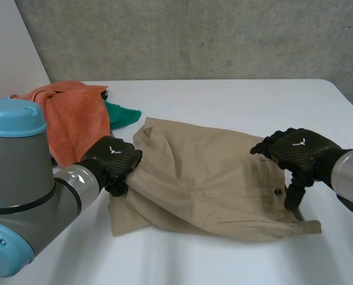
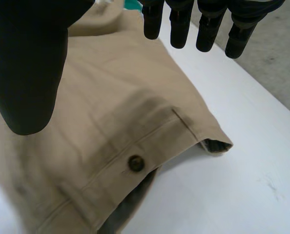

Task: Fold the laundry.

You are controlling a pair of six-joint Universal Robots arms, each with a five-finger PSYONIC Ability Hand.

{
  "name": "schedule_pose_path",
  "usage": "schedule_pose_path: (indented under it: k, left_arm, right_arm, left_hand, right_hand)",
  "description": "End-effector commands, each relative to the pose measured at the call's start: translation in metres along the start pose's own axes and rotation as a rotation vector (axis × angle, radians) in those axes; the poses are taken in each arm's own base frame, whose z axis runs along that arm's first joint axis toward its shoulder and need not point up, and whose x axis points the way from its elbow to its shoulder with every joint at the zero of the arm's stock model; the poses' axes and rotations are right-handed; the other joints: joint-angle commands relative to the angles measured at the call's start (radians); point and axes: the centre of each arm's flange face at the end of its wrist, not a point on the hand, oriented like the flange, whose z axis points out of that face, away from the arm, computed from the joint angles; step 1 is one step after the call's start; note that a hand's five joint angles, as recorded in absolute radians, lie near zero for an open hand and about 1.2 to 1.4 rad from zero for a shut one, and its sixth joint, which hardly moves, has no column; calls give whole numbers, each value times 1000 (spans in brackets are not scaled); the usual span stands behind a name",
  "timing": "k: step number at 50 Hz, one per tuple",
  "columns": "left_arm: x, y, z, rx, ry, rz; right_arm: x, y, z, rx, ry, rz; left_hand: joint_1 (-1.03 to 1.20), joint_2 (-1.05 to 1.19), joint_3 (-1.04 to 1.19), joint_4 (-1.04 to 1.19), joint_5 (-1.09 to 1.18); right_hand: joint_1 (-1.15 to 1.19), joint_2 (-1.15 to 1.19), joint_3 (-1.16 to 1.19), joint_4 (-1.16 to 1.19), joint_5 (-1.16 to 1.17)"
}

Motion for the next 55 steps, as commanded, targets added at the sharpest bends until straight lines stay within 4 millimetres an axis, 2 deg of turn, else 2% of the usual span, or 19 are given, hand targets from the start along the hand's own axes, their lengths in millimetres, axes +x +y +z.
schedule_pose_path:
  k: [1,9,16,20,21,24,27,31,32,34,35,36,38,39,42,43,46,49,55]
  left_arm:
    - [-5,0,3,-2,-12,-3]
    - [-11,-2,5,-2,-33,-14]
    - [-7,4,3,-34,-12,-46]
    - [-6,8,4,-49,-8,-54]
    - [-7,10,6,-57,-9,-56]
    - [-11,12,12,-64,-16,-58]
    - [-17,8,16,-49,-32,-61]
    - [-33,-12,29,34,-87,-51]
    - [-45,-27,36,105,-127,-51]
    - [-59,-47,42,199,-181,-42]
    - [-76,-71,47,314,-243,-33]
    - [-86,-87,49,391,-285,-32]
    - [-105,-112,49,530,-355,-37]
    - [-123,-138,46,687,-428,-48]
    - [-150,-174,33,949,-535,-77]
    - [-162,-195,20,1125,-580,-94]
    - [-172,-213,4,1305,-596,-133]
    - [-171,-213,7,1299,-561,-156]
    - [-158,-173,35,1055,-501,-221]
  right_arm:
    - [-9,3,-28,-57,-81,-46]
    - [-23,31,-26,-104,-122,-72]
    - [-29,64,8,-109,-91,-69]
    - [-34,77,29,-137,-87,-60]
    - [-35,79,36,-149,-82,-52]
    - [-34,79,47,-160,-71,-43]
    - [-29,67,59,-131,-39,-54]
    - [-6,24,71,33,74,-104]
    - [2,1,75,132,125,-128]
    - [14,-29,78,259,198,-149]
    - [20,-45,78,327,238,-158]
    - [32,-75,77,468,325,-160]
    - [44,-106,72,625,410,-157]
    - [53,-134,65,782,487,-156]
    - [65,-167,51,1018,579,-155]
    - [70,-185,42,1187,621,-158]
    - [78,-197,36,1362,657,-148]
    - [84,-197,43,1451,643,-118]
    - [97,-170,84,1295,584,-57]
  left_hand:
    - [213,197,206,196,265]
    - [213,197,206,196,265]
    - [213,197,206,196,265]
    - [213,197,206,196,265]
    - [213,197,206,196,265]
    - [213,197,206,196,265]
    - [213,197,206,196,265]
    - [213,197,206,196,265]
    - [213,197,206,196,265]
    - [213,197,206,196,265]
    - [213,197,206,196,265]
    - [213,197,206,196,265]
    - [213,197,206,196,265]
    - [213,197,206,196,265]
    - [213,197,206,196,265]
    - [213,197,206,196,265]
    - [213,197,206,196,265]
    - [213,197,206,196,265]
    - [213,197,206,196,265]
  right_hand:
    - [-9,1,7,4,-2]
    - [38,48,54,51,45]
    - [237,247,253,250,244]
    - [537,546,553,549,543]
    - [758,768,774,771,765]
    - [1138,1148,1154,1150,1145]
    - [1175,1185,1191,1187,1182]
    - [1175,1185,1191,1187,1182]
    - [1175,1185,1191,1187,1182]
    - [1175,1185,1191,1187,1182]
    - [1175,1185,1191,1187,1182]
    - [1175,1185,1191,1187,1182]
    - [1175,1185,1191,1187,1182]
    - [1175,1185,1191,1187,1182]
    - [1175,1185,1191,1187,1182]
    - [1175,1185,1191,1187,1182]
    - [1175,1185,1191,1187,1182]
    - [1175,1185,1191,1187,1182]
    - [1175,1185,1191,1187,1182]
